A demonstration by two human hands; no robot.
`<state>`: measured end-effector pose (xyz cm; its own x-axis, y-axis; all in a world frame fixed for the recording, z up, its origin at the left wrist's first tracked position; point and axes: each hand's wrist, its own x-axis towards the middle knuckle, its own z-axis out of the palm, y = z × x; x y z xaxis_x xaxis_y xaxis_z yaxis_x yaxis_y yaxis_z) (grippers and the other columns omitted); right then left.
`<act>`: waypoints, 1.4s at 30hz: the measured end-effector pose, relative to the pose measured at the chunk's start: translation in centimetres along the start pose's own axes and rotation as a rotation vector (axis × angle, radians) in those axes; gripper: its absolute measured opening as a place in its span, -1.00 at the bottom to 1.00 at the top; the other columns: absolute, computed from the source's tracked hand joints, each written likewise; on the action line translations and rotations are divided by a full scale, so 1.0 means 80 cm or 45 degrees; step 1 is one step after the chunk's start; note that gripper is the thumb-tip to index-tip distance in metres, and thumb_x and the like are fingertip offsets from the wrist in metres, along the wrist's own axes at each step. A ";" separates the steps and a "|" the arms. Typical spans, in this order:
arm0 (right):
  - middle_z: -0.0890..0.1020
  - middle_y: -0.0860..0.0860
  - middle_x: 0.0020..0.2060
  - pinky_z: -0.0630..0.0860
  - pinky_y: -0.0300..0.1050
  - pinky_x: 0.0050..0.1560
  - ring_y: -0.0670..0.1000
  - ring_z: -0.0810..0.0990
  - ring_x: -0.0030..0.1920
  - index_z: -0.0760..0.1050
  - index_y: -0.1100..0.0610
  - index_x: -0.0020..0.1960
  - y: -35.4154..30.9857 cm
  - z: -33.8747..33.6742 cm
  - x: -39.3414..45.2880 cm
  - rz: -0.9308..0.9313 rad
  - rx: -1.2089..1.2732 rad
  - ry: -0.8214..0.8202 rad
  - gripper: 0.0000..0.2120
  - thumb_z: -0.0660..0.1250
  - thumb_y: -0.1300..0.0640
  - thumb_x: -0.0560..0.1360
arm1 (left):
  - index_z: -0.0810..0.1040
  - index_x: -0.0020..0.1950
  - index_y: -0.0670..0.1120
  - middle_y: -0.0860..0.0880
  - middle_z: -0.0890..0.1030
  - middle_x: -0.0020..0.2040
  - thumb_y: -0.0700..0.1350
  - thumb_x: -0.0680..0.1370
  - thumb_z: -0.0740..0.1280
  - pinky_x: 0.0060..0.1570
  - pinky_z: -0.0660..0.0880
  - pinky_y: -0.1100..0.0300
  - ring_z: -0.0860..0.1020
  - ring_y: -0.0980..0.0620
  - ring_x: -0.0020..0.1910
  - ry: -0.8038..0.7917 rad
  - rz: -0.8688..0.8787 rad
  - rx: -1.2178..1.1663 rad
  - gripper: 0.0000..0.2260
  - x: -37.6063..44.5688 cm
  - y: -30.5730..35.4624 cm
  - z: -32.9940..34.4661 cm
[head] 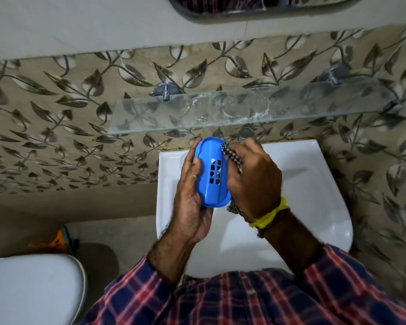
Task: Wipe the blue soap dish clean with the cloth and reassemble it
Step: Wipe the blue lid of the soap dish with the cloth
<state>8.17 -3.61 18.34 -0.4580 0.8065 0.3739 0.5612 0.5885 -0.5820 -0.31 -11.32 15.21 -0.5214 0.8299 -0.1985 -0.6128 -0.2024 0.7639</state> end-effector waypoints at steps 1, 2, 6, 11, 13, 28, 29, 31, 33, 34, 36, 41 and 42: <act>0.57 0.02 -0.12 0.54 0.06 -0.29 0.16 0.59 -0.19 0.57 0.12 -0.08 0.000 0.000 -0.004 -0.048 -0.006 -0.031 -0.90 0.28 0.15 0.50 | 0.36 0.53 0.03 -0.14 0.48 0.46 0.04 0.59 0.27 0.34 0.47 -0.09 0.48 -0.17 0.41 0.006 0.006 -0.019 -0.50 0.002 0.002 -0.001; 0.56 0.01 -0.14 0.55 0.04 -0.30 0.13 0.59 -0.20 0.56 0.10 -0.10 0.000 -0.002 -0.011 -0.081 -0.030 -0.084 -0.90 0.27 0.14 0.50 | 0.37 0.53 0.03 -0.14 0.49 0.46 0.05 0.57 0.28 0.32 0.49 -0.08 0.49 -0.17 0.40 0.000 0.017 -0.036 -0.50 0.002 0.003 -0.002; 0.57 0.04 -0.10 0.56 0.04 -0.27 0.19 0.60 -0.16 0.58 0.10 -0.11 0.013 -0.011 -0.003 0.027 -0.126 -0.074 -0.90 0.29 0.18 0.44 | 0.36 0.53 0.06 -0.13 0.50 0.45 0.01 0.62 0.23 0.23 0.54 -0.08 0.52 -0.18 0.36 -0.048 -0.032 0.012 -0.54 -0.001 -0.008 0.000; 0.58 0.00 -0.07 0.57 0.03 -0.19 0.15 0.62 -0.08 0.61 0.05 -0.02 0.002 -0.009 -0.024 -0.067 -0.102 -0.314 -0.87 0.31 0.16 0.48 | 0.37 0.52 0.04 -0.16 0.45 0.48 0.05 0.55 0.30 0.31 0.48 -0.18 0.47 -0.28 0.39 0.043 0.020 -0.043 -0.48 0.016 0.005 -0.002; 0.59 -0.05 -0.03 0.57 0.01 -0.14 0.12 0.62 -0.03 0.62 0.01 0.02 0.005 -0.011 -0.037 -0.039 -0.131 -0.371 -0.84 0.31 0.14 0.50 | 0.36 0.52 0.05 -0.15 0.44 0.49 0.03 0.58 0.27 0.38 0.37 -0.28 0.43 -0.36 0.41 0.050 0.040 0.007 -0.51 0.020 0.003 -0.003; 0.55 -0.07 -0.04 0.53 0.00 -0.08 0.08 0.58 -0.01 0.61 -0.08 0.02 0.018 -0.026 -0.027 -0.217 -0.260 -0.602 -0.74 0.30 0.21 0.45 | 0.43 0.48 0.14 -0.12 0.53 0.42 0.04 0.62 0.23 0.08 0.56 -0.11 0.52 -0.27 0.31 -0.009 0.068 0.021 -0.60 0.025 -0.012 0.004; 0.56 -0.07 -0.07 0.54 0.01 -0.09 0.06 0.59 -0.02 0.62 -0.07 0.00 0.013 -0.023 -0.031 -0.219 -0.154 -0.638 -0.76 0.30 0.20 0.46 | 0.43 0.47 0.13 -0.11 0.54 0.40 0.05 0.62 0.22 0.05 0.58 -0.06 0.54 -0.25 0.29 0.004 0.071 0.024 -0.60 0.024 -0.015 0.001; 0.56 -0.09 -0.11 0.54 -0.02 -0.10 -0.01 0.58 -0.03 0.63 -0.06 -0.03 0.005 -0.018 -0.036 -0.188 0.108 -0.683 -0.79 0.32 0.21 0.47 | 0.45 0.46 0.12 -0.09 0.56 0.39 0.06 0.63 0.21 0.16 0.56 -0.04 0.55 -0.19 0.30 0.032 0.087 0.018 -0.62 0.023 -0.020 -0.007; 0.56 -0.10 -0.10 0.55 -0.03 -0.08 -0.05 0.58 -0.02 0.63 -0.06 -0.03 0.008 -0.014 -0.037 -0.127 0.242 -0.666 -0.81 0.36 0.22 0.49 | 0.47 0.44 0.13 -0.05 0.57 0.38 0.07 0.64 0.20 0.19 0.55 -0.04 0.57 -0.13 0.29 0.058 0.106 0.029 -0.64 0.023 -0.025 -0.009; 0.57 -0.09 -0.08 0.55 -0.02 -0.07 -0.04 0.59 -0.01 0.63 -0.05 -0.02 0.013 -0.013 -0.038 -0.097 0.215 -0.647 -0.82 0.36 0.20 0.50 | 0.48 0.43 0.15 -0.04 0.58 0.36 0.07 0.65 0.20 0.14 0.57 -0.01 0.60 -0.11 0.26 0.079 0.110 0.039 -0.66 0.023 -0.026 -0.007; 0.59 -0.09 -0.05 0.54 -0.04 -0.05 -0.01 0.60 0.01 0.64 -0.04 0.01 0.020 -0.010 -0.039 -0.039 0.093 -0.625 -0.85 0.36 0.16 0.52 | 0.49 0.41 0.17 0.01 0.61 0.32 0.07 0.67 0.17 0.07 0.60 0.04 0.64 -0.07 0.19 0.124 0.117 0.058 -0.68 0.022 -0.029 -0.005; 0.61 -0.07 -0.08 0.54 0.03 0.04 -0.03 0.61 0.02 0.63 0.02 -0.05 0.004 0.001 -0.040 -0.004 0.408 -0.556 -0.86 0.40 0.23 0.45 | 0.49 0.42 0.14 -0.06 0.54 0.42 0.08 0.70 0.12 0.27 0.51 -0.09 0.50 -0.19 0.39 0.190 0.096 0.026 -0.67 0.023 -0.025 -0.004; 0.61 -0.10 -0.08 0.55 0.04 0.04 -0.03 0.61 0.02 0.62 0.00 -0.06 0.006 0.002 -0.042 0.000 0.417 -0.556 -0.86 0.40 0.21 0.46 | 0.46 0.45 0.13 -0.08 0.52 0.43 0.09 0.68 0.15 0.30 0.48 -0.13 0.50 -0.21 0.38 0.182 0.091 0.025 -0.65 0.024 -0.021 -0.006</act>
<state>9.87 -6.03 16.71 -0.7408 0.6669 0.0801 0.3489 0.4839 -0.8025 -0.56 -9.64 13.23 -0.6434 0.7309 -0.2276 -0.5601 -0.2469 0.7908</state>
